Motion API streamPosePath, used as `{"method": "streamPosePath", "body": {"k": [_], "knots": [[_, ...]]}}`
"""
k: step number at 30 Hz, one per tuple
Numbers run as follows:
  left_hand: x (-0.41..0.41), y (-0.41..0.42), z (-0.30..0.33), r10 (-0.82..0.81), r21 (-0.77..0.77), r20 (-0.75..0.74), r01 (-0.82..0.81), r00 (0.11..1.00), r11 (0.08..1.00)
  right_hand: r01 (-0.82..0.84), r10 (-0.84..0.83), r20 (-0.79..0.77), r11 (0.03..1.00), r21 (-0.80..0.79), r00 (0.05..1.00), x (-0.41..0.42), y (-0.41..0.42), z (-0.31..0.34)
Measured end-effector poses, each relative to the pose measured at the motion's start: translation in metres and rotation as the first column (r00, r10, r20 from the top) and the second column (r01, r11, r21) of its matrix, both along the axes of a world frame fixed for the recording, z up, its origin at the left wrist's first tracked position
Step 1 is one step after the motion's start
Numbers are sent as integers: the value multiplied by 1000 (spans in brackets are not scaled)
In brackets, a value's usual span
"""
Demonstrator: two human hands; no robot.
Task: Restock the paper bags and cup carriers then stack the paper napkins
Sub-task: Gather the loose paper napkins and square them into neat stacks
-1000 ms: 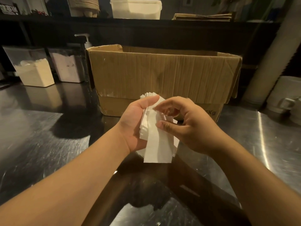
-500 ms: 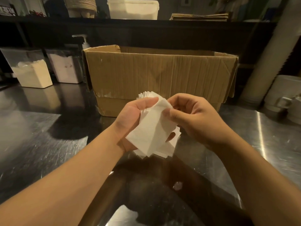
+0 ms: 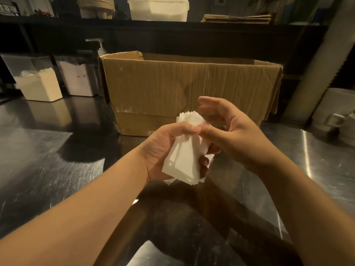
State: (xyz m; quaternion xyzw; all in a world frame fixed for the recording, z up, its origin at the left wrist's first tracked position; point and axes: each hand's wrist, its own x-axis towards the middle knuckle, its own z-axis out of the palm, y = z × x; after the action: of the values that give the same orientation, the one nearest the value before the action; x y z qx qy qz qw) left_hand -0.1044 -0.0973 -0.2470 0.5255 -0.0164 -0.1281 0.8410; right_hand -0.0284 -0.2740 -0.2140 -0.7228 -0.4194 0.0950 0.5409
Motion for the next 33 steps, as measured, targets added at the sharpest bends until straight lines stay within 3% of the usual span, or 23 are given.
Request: {"method": "streamPosePath", "body": {"k": [2,6,9,12,15,17,20,22,26,29,33], "knots": [[0,2,-1,-101,28,-12,101,995,994,-136,127,-69,982,-131,989,4,-9,6],[-4,-3,3,-264,90,-22,265,964,960,-283,241,-192,930,-234,951,7,-16,14],[-5,-3,2,-220,4,-15,220,975,975,-231,211,-111,949,-216,971,9,-24,13],[-5,-4,1,-203,-76,115,212,972,974,-77,72,-78,995,-65,994,13,-42,6],[-2,-28,-8,32,161,190,-64,981,985,60,-50,-128,995,78,991,14,-66,-11],[9,-49,-15,163,419,291,-279,943,864,95,-82,-155,992,80,985,14,-83,-20],[27,-66,-18,129,634,368,-350,921,690,143,-134,-150,989,50,980,18,-100,-31],[37,-74,-18,134,663,330,-331,934,672,195,-190,-136,981,26,972,23,-109,-40],[42,-87,-25,114,747,274,-285,955,600,184,-183,27,964,-192,983,32,-117,-52],[42,-88,-24,58,725,299,-266,953,636,148,-136,65,956,-254,989,37,-121,-47],[51,-95,-29,232,596,366,-419,901,685,109,-113,-8,976,-190,994,34,-120,-45]]}}
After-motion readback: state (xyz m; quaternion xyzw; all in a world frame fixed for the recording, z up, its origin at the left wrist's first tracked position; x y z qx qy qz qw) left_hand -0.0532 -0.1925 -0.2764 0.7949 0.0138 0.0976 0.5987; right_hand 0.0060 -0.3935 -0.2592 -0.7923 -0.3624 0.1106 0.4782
